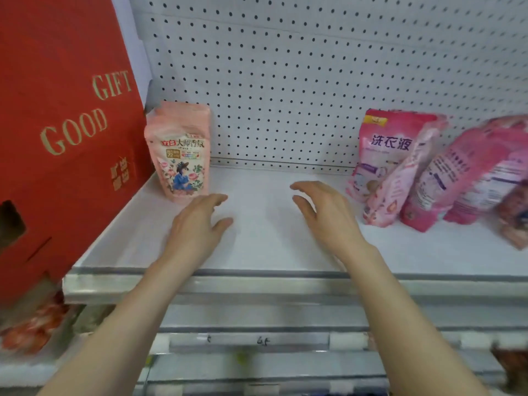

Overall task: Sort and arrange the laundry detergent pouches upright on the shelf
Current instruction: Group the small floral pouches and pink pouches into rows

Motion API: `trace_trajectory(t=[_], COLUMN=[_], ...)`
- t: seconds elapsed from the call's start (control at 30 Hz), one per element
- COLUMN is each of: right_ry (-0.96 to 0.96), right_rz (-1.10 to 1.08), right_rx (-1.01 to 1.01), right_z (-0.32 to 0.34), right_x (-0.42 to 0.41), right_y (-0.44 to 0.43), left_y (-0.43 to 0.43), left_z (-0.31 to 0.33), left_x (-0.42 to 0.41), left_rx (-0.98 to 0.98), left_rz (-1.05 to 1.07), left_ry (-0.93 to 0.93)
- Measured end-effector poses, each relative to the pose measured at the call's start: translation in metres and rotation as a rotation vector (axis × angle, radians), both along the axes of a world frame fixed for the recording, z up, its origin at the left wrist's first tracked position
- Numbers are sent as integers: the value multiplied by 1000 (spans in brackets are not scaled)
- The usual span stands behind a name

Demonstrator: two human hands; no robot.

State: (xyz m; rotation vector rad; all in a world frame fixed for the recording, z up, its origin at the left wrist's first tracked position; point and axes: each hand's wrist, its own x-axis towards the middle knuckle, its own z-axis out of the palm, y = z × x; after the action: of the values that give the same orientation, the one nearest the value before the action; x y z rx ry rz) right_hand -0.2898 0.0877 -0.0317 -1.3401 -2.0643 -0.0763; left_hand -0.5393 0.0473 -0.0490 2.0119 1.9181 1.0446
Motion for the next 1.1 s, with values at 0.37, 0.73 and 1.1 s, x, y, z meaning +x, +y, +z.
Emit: trace_trajectory(t=[0.37,0.73,1.1], right_ry=[378,551,413], right_rz=[-507,-762,-831], right_rx=[89,259,-136], right_z=[-29,-5,7], right_x=[199,396,493], right_y=[-103,-83,-5], left_y=[-1,13,57], left_z=[4,11,16], left_x=[170,389,563], left_rx=[48,86,-51], left_rz=[-403,-625,-559], left_ry=[40,-77,-194])
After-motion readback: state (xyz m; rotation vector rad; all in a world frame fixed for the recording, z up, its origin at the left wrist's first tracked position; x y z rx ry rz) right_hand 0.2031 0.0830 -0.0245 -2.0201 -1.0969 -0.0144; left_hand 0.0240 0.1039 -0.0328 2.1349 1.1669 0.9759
